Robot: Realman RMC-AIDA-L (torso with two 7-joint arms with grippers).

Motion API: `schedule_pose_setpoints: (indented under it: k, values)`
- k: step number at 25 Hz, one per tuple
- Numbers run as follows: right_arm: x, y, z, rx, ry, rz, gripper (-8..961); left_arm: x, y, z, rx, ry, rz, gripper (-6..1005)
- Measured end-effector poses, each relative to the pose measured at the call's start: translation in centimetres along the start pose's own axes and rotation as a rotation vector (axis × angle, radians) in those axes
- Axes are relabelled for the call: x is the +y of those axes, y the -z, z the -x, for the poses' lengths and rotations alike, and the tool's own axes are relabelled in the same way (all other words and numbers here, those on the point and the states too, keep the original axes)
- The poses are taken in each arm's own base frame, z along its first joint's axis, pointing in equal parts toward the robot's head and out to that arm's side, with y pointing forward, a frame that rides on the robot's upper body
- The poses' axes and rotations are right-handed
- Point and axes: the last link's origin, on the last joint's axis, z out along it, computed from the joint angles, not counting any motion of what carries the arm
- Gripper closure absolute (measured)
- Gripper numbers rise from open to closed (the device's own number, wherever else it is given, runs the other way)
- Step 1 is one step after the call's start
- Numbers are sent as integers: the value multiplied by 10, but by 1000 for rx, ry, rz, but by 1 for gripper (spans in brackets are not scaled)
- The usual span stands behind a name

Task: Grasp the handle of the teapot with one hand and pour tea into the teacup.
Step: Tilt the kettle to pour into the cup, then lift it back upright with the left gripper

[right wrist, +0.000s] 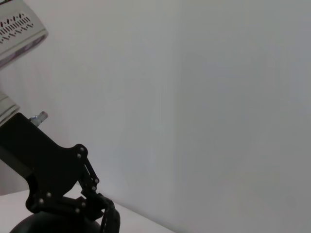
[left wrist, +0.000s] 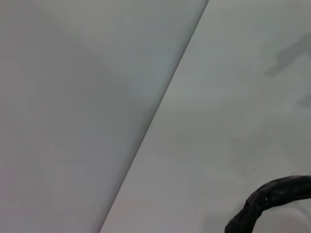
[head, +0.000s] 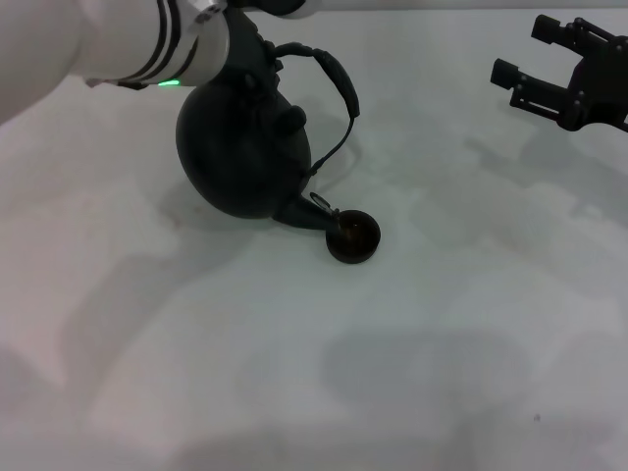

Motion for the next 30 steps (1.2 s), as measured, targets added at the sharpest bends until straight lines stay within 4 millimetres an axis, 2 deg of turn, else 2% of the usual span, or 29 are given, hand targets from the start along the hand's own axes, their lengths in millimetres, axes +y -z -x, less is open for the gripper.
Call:
schedule_pose_setpoints:
  k: [30]
  values:
    - [-3,-4,-1,4,-3,-22,124,-4,-6,-5,-14,-46,3,892]
